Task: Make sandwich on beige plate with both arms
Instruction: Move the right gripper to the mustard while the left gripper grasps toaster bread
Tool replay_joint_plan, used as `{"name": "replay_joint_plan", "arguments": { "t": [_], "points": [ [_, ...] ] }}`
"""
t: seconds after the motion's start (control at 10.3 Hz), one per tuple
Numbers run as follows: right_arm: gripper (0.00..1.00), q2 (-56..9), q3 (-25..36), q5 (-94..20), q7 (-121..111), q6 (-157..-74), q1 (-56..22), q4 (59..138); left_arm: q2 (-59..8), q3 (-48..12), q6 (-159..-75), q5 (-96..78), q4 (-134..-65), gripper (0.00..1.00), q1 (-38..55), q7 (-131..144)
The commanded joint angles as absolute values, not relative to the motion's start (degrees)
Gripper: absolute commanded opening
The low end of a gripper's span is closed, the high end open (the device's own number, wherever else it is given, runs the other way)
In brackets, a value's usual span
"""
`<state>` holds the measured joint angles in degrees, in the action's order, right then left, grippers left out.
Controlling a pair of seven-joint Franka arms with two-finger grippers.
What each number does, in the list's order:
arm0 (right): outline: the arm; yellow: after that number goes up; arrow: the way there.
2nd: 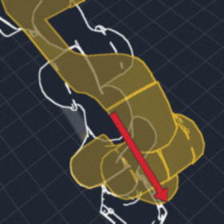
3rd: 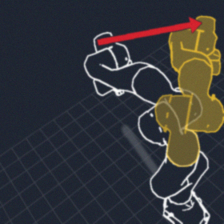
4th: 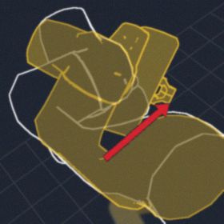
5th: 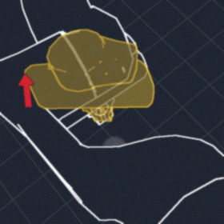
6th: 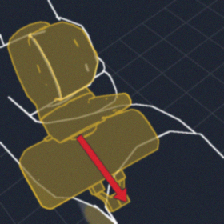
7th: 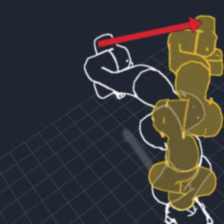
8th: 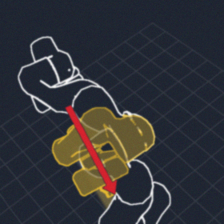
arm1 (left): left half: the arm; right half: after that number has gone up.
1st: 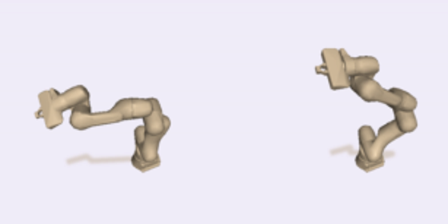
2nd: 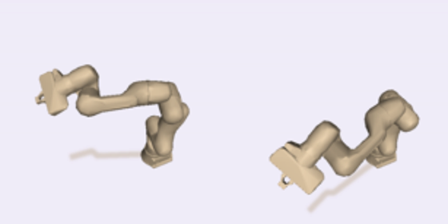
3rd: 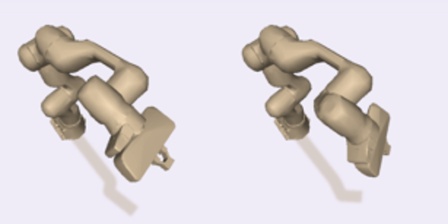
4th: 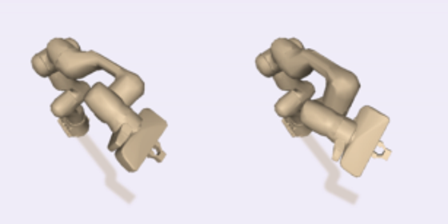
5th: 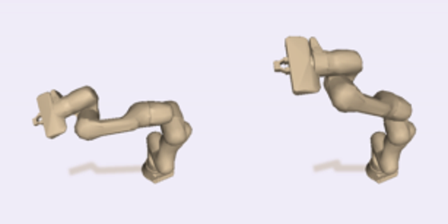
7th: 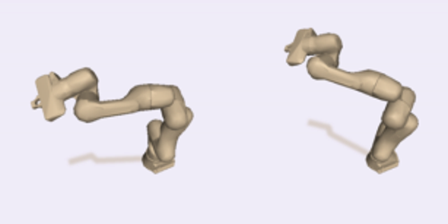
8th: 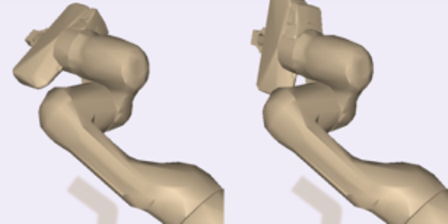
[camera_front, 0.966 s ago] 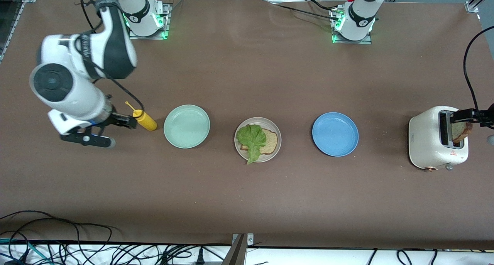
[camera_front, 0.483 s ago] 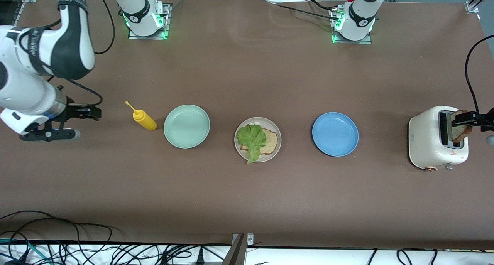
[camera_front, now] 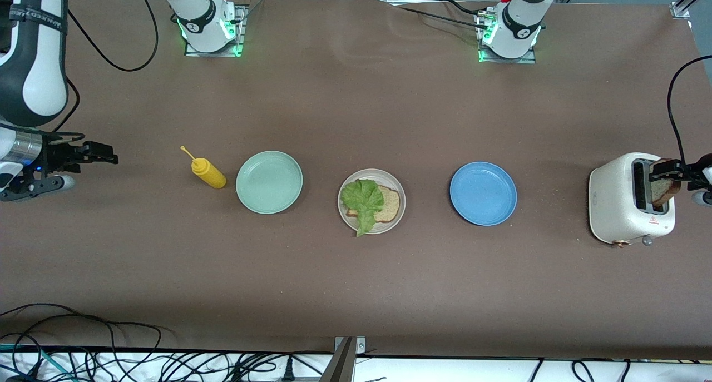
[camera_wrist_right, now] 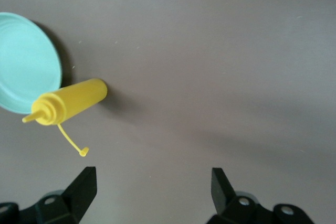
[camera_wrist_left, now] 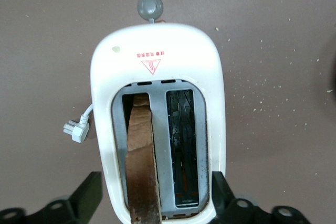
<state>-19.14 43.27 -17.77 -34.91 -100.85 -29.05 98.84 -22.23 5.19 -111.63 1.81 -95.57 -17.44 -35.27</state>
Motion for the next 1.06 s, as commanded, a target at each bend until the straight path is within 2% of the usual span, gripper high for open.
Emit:
{"name": "replay_joint_plan", "arguments": {
  "t": [0.0,0.1,0.19,0.68,0.87,0.97],
  "points": [
    [0.91,-18.3,43.2,-25.9,-45.5,-101.9,-26.3,103.5,-21.2,4.7,-112.6,3.3,-97.2,0.37,-17.9,-36.5],
    [0.92,-19.0,43.2,-29.4,-50.7,-101.9,-24.9,104.8,-21.2,4.7,-112.6,4.5,-97.1,0.12,-17.9,-36.9],
    [0.93,-19.1,43.2,-32.4,-55.2,-102.2,-24.2,106.5,-21.2,4.5,-112.7,7.2,-97.0,0.02,-17.9,-38.0],
    [0.93,-24.7,43.1,-46.4,-87.0,-102.7,-19.8,108.7,-21.4,4.4,-112.6,10.5,-96.1,0.0,-17.4,-42.6],
    [1.0,-26.1,42.8,-51.3,-99.2,-102.5,-19.4,109.3,-21.3,4.1,-112.1,11.4,-94.5,0.0,-17.0,-42.6],
    [1.0,-27.6,42.6,-54.5,-105.7,-101.3,-19.3,109.2,-21.3,4.0,-111.5,13.3,-93.0,0.0,-16.8,-42.5]
  ]
}}
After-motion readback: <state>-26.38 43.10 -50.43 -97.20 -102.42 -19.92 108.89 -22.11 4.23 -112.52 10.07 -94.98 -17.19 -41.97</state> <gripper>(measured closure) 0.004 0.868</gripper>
